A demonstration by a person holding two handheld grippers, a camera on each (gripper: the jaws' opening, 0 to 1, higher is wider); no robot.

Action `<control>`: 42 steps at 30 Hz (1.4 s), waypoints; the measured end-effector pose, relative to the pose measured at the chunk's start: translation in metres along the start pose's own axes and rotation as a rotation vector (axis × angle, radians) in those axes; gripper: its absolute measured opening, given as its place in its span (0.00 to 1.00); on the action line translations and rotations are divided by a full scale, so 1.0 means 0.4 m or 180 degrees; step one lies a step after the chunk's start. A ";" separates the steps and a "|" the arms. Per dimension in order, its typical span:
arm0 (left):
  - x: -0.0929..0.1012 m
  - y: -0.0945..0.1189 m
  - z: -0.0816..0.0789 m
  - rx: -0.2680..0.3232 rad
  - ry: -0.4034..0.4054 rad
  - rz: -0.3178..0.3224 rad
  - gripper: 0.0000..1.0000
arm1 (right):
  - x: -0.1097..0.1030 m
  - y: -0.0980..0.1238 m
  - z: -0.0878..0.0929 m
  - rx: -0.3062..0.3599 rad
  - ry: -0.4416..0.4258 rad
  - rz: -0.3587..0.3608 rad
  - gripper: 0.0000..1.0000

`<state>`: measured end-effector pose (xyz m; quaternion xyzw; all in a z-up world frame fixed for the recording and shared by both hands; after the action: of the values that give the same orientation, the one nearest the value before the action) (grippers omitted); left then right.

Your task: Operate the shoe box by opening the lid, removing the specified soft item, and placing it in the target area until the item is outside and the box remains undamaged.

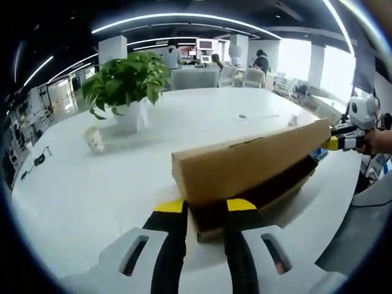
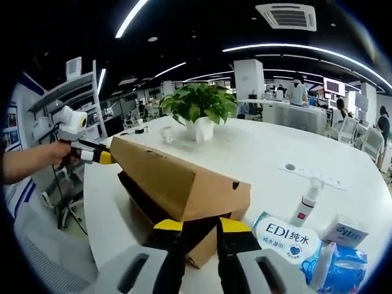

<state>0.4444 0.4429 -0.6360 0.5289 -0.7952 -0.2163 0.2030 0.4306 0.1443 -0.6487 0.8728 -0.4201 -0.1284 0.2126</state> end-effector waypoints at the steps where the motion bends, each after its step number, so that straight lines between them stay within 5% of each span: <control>1: 0.001 0.000 0.000 0.0000 -0.0003 0.0003 0.22 | -0.002 0.000 0.000 0.0008 0.0004 -0.0010 0.16; 42: 0.011 -0.021 0.083 -0.0236 -0.0208 0.0142 0.32 | -0.043 -0.026 0.058 -0.0192 0.0289 -0.0145 0.32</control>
<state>0.4307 0.4402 -0.6678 0.4957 -0.8044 -0.2583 0.2012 0.4178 0.1575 -0.6734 0.8803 -0.3860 -0.1061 0.2546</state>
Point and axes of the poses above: the point that each gripper's makers call its tool centre point, and the gripper's own axes: y roughly backward along the fingers, x roughly to its right, z roughly out of its underside, the point moved 3 cm from there along y, roughly backward along the fingers, and after that the axes turned 5 degrees about y, right-handed, at the moved point
